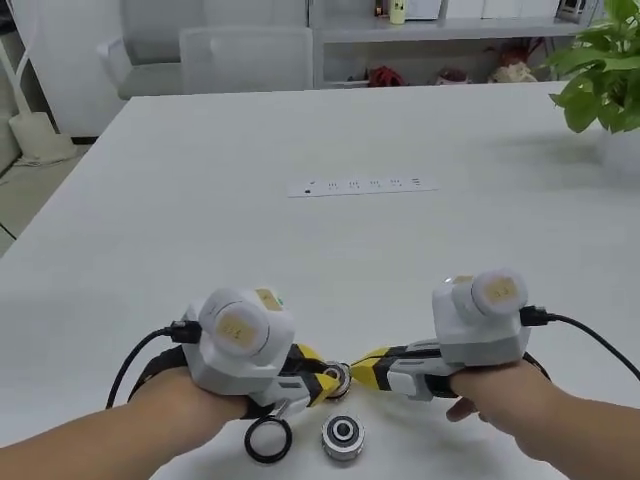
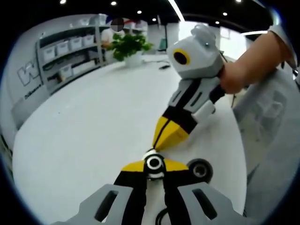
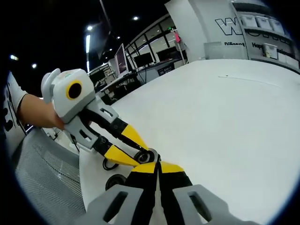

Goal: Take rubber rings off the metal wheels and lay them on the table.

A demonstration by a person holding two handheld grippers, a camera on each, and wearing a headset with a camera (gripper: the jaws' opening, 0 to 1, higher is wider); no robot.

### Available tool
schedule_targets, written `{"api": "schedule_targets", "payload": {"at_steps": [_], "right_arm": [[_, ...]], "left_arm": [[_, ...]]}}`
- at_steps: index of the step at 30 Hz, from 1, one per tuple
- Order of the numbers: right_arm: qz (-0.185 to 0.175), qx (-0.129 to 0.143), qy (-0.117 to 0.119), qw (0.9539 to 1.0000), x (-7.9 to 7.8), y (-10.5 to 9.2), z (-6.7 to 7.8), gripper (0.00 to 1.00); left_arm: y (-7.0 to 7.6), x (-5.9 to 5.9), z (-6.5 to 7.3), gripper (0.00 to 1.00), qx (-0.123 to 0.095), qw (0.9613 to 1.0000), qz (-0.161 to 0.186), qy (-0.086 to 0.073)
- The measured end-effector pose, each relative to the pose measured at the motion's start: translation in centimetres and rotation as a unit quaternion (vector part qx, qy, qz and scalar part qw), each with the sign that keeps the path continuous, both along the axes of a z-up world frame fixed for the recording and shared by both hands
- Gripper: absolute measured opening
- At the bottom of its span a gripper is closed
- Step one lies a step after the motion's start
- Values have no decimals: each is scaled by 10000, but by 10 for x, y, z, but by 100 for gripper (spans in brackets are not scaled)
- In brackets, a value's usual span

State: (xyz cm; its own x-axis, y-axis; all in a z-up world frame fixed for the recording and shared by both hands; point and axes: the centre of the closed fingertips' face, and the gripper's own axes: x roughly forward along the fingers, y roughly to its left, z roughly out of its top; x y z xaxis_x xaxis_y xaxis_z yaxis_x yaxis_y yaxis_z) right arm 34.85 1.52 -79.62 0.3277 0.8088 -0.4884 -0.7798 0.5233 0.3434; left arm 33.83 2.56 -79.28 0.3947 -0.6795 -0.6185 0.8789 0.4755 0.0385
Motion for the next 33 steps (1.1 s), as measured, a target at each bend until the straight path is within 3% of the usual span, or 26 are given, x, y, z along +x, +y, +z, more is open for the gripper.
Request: {"api": "schedule_targets", "payload": {"at_steps": [6, 25, 27, 29, 33], "right_arm": [[-51, 120, 96, 9999, 0, 2, 3, 0], [219, 84, -27, 9997, -7, 9, 7, 0], [274, 131, -18, 9995, -9, 12, 9, 0], [510, 405, 65, 9979, -20, 23, 17, 0], [381, 215, -60, 9990, -13, 21, 13, 0]], "left_arm": [[0, 0, 0, 13, 47, 10000, 38, -25], [0, 2, 0, 12, 90, 9999, 83, -65], [0, 2, 0, 12, 88, 9999, 85, -66], [0, 1, 0, 12, 84, 9999, 94, -65], [0, 1, -1, 12, 65, 9999, 116, -65]]}}
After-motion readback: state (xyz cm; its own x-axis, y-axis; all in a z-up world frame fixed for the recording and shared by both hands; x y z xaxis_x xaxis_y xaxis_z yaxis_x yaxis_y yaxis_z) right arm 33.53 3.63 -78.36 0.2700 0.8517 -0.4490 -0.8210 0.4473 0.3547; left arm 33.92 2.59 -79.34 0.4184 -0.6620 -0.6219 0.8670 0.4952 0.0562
